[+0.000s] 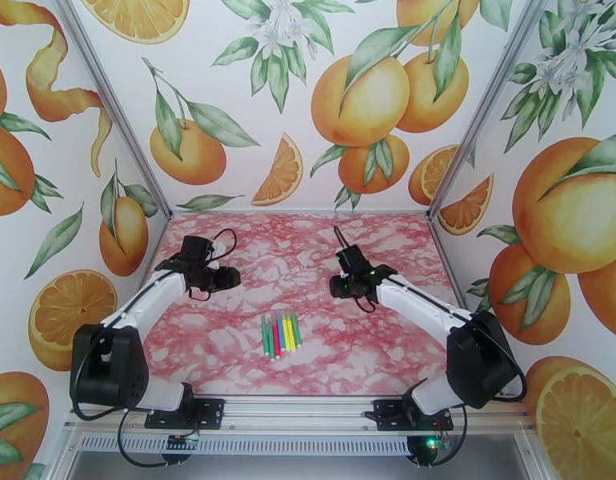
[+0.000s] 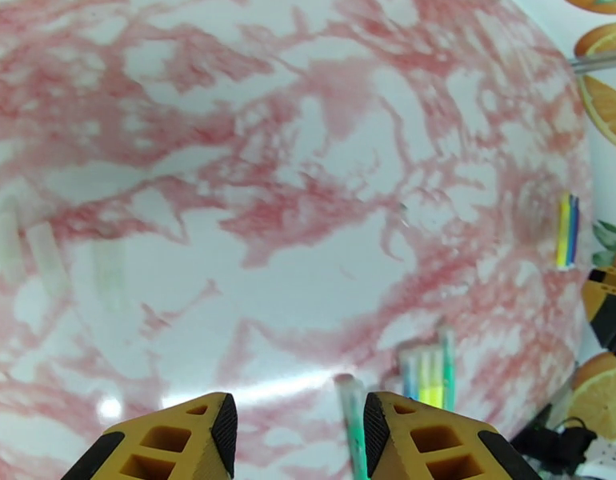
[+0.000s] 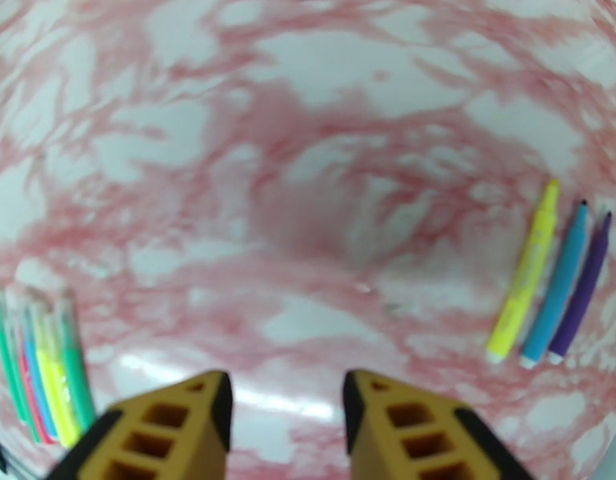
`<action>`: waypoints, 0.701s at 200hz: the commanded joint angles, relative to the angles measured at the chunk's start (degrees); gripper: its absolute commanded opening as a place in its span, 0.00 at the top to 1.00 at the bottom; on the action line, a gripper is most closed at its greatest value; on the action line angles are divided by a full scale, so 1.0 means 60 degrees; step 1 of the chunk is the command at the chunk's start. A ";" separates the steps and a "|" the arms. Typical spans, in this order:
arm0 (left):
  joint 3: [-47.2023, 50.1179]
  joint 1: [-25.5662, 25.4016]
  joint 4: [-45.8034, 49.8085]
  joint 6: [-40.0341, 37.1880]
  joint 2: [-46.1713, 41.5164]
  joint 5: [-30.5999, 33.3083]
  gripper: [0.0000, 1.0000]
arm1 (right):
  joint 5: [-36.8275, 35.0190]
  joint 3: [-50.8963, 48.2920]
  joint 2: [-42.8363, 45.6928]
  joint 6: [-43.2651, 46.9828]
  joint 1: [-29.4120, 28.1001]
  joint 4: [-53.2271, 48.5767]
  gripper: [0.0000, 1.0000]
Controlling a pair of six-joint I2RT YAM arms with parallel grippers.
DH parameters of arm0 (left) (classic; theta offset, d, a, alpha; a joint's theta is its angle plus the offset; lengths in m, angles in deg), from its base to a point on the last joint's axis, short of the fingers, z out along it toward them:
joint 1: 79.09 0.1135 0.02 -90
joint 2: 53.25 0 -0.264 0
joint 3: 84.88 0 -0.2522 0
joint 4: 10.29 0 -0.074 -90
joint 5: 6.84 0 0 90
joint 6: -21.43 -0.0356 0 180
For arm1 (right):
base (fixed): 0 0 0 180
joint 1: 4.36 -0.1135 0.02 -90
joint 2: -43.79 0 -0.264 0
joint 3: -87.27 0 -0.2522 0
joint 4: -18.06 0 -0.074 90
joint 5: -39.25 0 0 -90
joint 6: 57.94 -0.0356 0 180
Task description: Open the pen caps
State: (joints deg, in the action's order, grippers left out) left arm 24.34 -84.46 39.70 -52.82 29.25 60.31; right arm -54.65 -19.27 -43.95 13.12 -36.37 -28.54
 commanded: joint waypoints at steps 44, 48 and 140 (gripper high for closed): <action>0.0558 -0.0284 -0.0126 0.0173 -0.1007 -0.0615 0.53 | 0.0620 -0.0732 0.0030 -0.1051 -0.1853 0.1025 0.57; 0.0580 -0.0294 -0.0141 0.0173 -0.1030 -0.0615 0.53 | 0.0635 -0.0746 -0.0025 -0.1095 -0.1952 0.1054 0.57; 0.0962 -0.0424 -0.0533 0.0200 -0.1081 -0.0699 0.53 | 0.1103 -0.0928 -0.1336 -0.1597 -0.3171 0.2229 0.61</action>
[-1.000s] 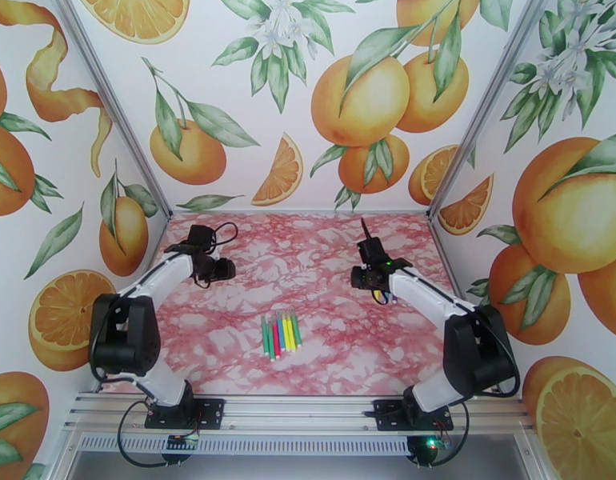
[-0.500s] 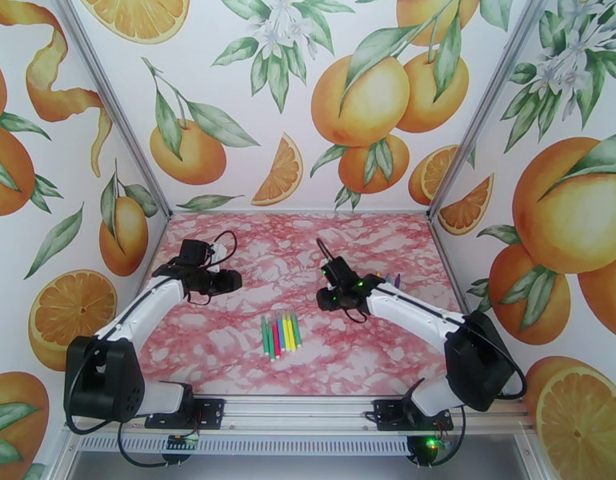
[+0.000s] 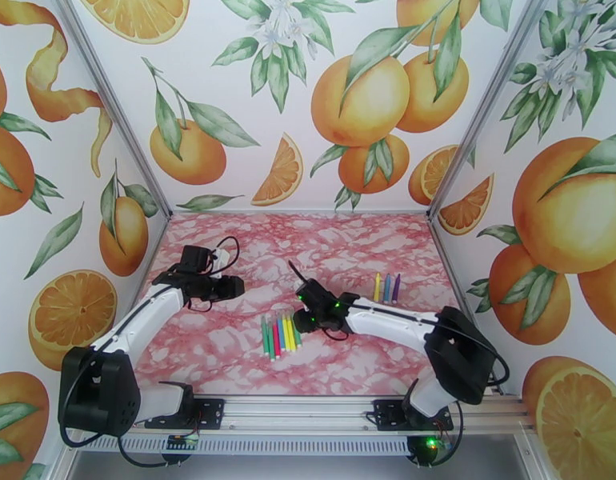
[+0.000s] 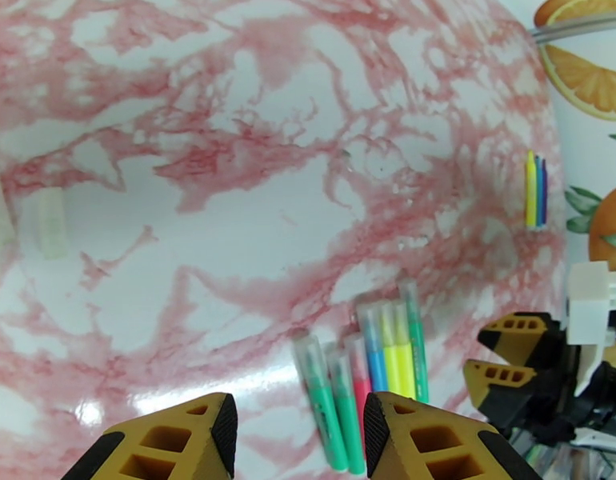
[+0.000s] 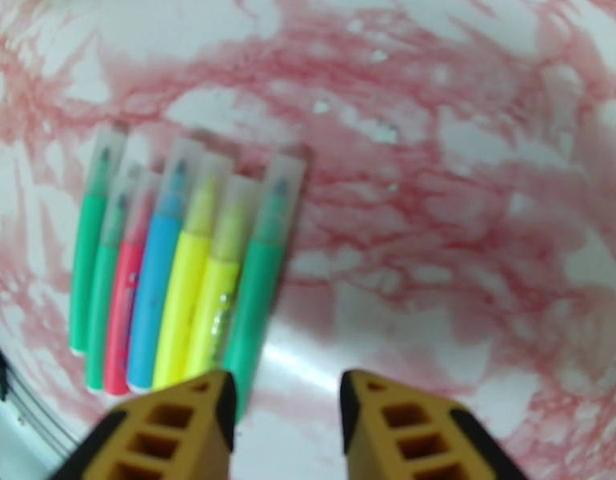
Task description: Open the pen caps
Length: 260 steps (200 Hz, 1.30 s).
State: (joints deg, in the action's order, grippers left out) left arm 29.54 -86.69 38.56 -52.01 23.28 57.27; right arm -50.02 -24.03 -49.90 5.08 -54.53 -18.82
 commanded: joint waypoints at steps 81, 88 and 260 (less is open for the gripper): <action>0.0154 -0.0080 -0.0374 0.0055 -0.0143 -0.0154 0.53 | 0.0215 0.0067 -0.1069 -0.0431 -0.0486 0.0761 0.63; 0.0154 -0.0070 -0.0371 0.0052 -0.0143 -0.0153 0.53 | 0.0195 0.0059 -0.1095 -0.0446 -0.0494 0.0761 0.64; 0.0136 -0.0067 -0.0341 0.0069 -0.0172 -0.0109 0.53 | -0.1955 0.1005 -0.2262 -0.0758 -0.1093 -0.0971 0.72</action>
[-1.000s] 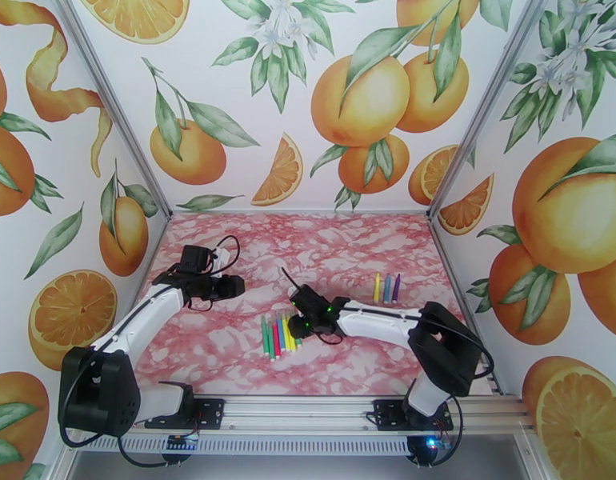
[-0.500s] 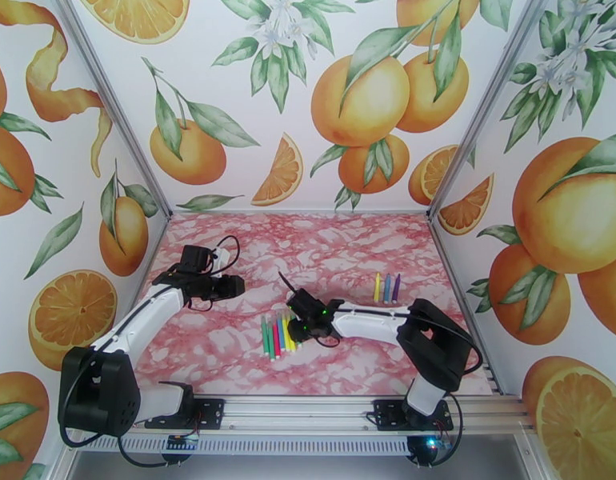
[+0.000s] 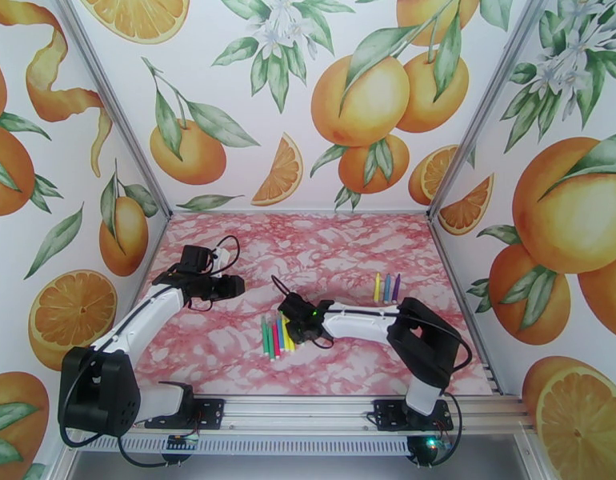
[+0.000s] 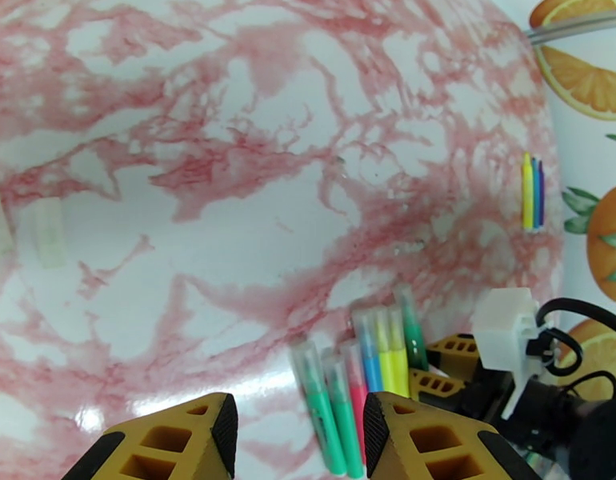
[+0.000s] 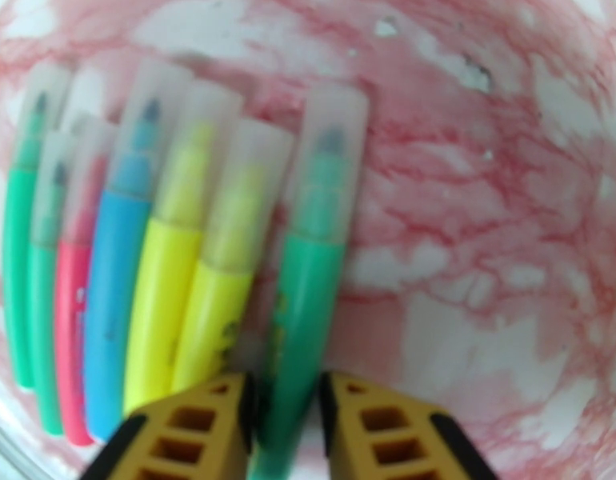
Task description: Open the pen caps
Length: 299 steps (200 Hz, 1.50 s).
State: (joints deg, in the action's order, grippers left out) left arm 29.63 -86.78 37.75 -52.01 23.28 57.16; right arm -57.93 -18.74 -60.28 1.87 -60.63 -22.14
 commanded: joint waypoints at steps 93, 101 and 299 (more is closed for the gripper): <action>0.0165 -0.0066 -0.0363 0.0110 -0.0130 -0.0153 0.53 | -0.1058 -0.0417 0.0206 -0.0334 -0.0099 0.0119 0.82; 0.0169 -0.0065 -0.0382 0.0125 -0.0128 -0.0183 0.53 | -0.1073 -0.0495 0.0375 -0.0312 -0.0099 0.0217 0.83; 0.0679 -0.1104 -0.3125 0.1962 -0.0263 -0.2874 0.52 | 0.0638 -0.1853 0.3161 0.0301 -0.0106 0.3973 0.90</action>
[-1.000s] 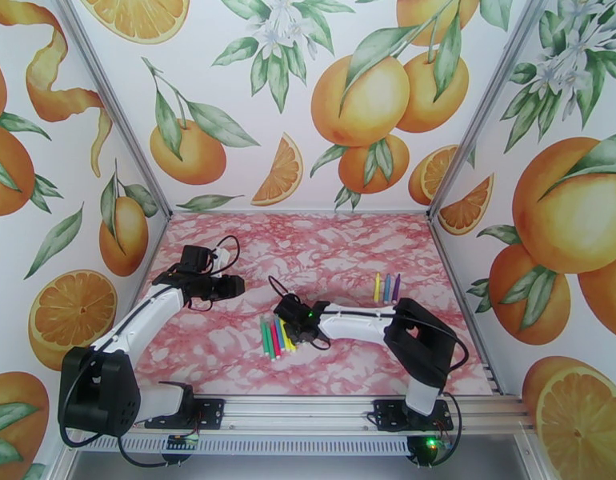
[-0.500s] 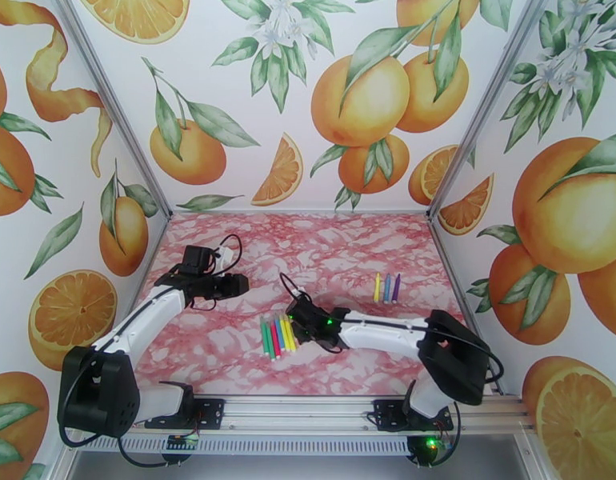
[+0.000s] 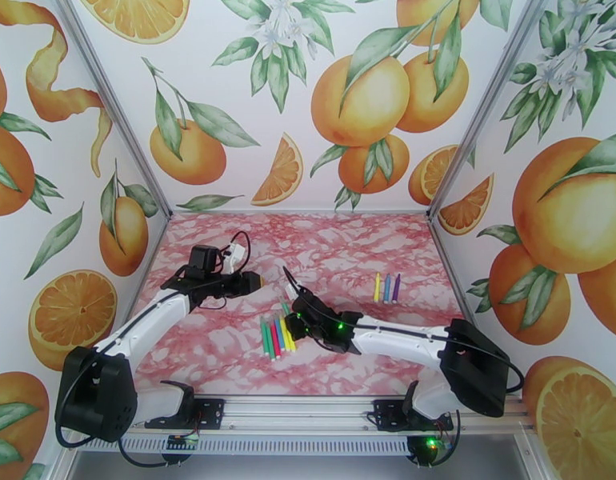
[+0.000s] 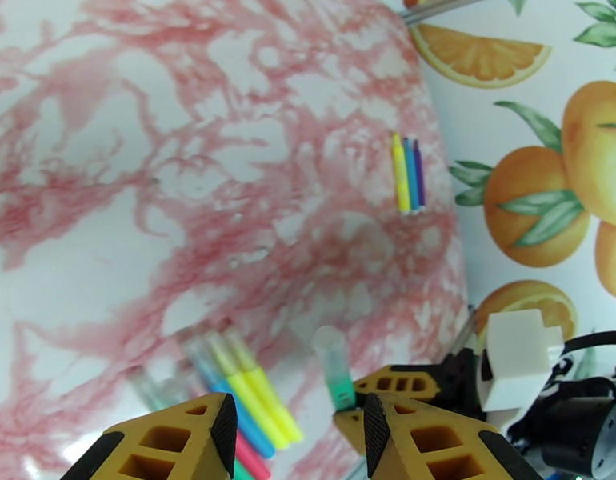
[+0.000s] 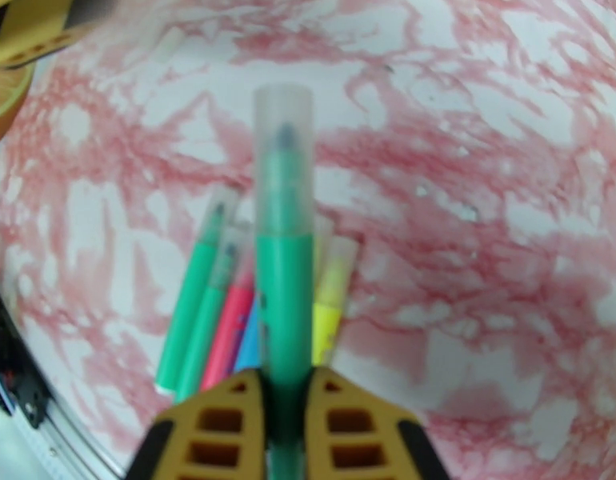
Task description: Open the pen caps
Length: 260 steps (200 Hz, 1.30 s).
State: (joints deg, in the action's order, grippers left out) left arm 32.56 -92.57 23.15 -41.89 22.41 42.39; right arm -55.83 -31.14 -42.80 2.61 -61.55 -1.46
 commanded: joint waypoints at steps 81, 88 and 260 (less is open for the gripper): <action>0.0193 -0.0619 -0.1038 0.0473 0.0273 -0.0280 0.53 | 0.0408 0.0676 0.0268 0.0337 0.0039 0.0579 0.91; 0.0193 -0.0647 -0.1054 0.0478 0.0303 -0.0280 0.53 | 0.0393 0.0670 0.0293 0.0348 0.0032 0.0579 0.91; 0.0050 -0.1212 -0.1366 0.0658 0.0688 -0.0159 0.79 | 0.0437 0.0819 0.0280 0.0470 0.0039 0.0487 0.91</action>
State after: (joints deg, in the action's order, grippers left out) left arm 33.26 -99.52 16.90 -38.04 26.04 41.49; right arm -54.08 -27.86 -41.97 4.55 -61.57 1.10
